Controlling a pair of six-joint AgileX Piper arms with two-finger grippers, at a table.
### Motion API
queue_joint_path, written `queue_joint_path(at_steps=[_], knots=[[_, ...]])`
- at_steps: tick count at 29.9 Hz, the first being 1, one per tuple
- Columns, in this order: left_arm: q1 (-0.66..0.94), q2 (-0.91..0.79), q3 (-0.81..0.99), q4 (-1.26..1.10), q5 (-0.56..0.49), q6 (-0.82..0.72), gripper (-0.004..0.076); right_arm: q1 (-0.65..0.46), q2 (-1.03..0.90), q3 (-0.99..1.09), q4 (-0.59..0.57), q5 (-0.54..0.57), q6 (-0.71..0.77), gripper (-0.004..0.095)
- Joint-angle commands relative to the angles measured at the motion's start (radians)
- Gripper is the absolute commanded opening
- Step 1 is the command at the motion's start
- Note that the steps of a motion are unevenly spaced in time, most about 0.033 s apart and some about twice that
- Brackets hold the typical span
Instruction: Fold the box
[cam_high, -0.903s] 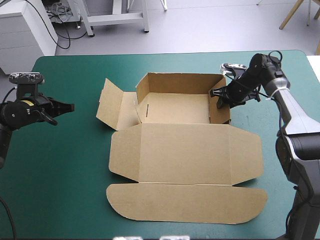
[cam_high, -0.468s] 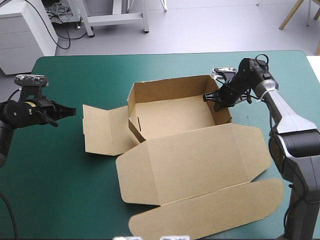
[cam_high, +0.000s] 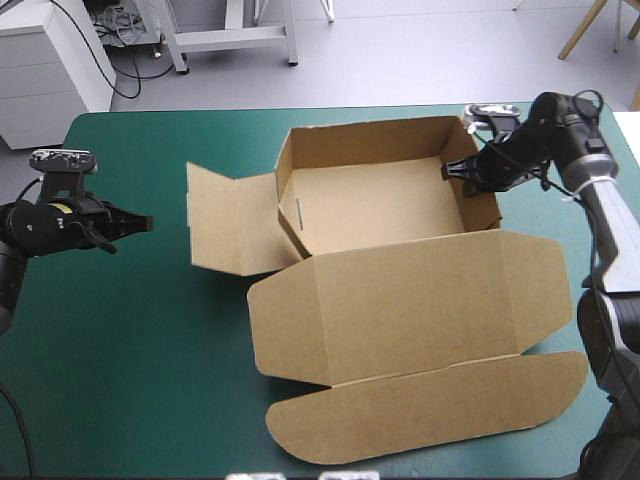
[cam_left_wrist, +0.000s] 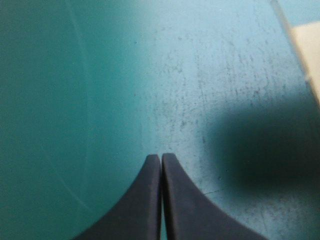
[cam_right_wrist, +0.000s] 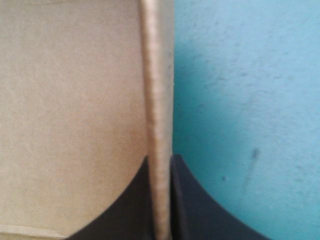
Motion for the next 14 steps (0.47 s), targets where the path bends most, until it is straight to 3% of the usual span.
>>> queue_joint_path(at_steps=[1,4,9,11,14], knots=[[0.002,-0.023,-0.029,-0.100,-0.050,-0.002,-0.0010,-0.061,-0.139,-0.022,0.033,-0.008,-0.012,-0.0019],[0.002,-0.023,-0.029,-0.175,-0.077,0.008,-0.0009,-0.100,-0.209,0.017,0.039,-0.008,-0.036,-0.0019],[0.002,-0.022,-0.029,-0.275,-0.075,0.162,0.0006,-0.158,-0.330,0.133,0.089,-0.008,-0.097,-0.0019],[0.002,-0.022,-0.029,-0.297,-0.065,0.198,0.0047,-0.186,-0.370,0.171,0.133,-0.008,-0.117,-0.0019],[0.002,-0.022,-0.029,-0.334,-0.035,0.239,0.0174,-0.238,-0.422,0.209,0.208,-0.008,-0.156,-0.0020]])
